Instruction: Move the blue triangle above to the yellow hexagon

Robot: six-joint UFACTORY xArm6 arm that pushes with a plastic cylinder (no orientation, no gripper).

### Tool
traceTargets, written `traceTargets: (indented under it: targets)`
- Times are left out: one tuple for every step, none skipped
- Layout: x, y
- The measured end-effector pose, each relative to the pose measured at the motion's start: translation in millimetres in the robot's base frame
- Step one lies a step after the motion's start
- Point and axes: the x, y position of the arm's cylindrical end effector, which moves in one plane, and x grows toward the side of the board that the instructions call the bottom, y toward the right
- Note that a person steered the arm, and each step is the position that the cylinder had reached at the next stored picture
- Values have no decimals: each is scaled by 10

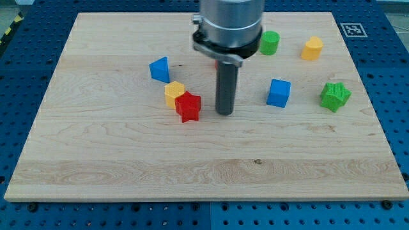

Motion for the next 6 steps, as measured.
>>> traceTargets:
  targets:
    - [-330,34]
    - [-735,34]
    - [-1226,-124]
    - [-1568,-529]
    - [-1515,-969]
    - [-1331,-1160]
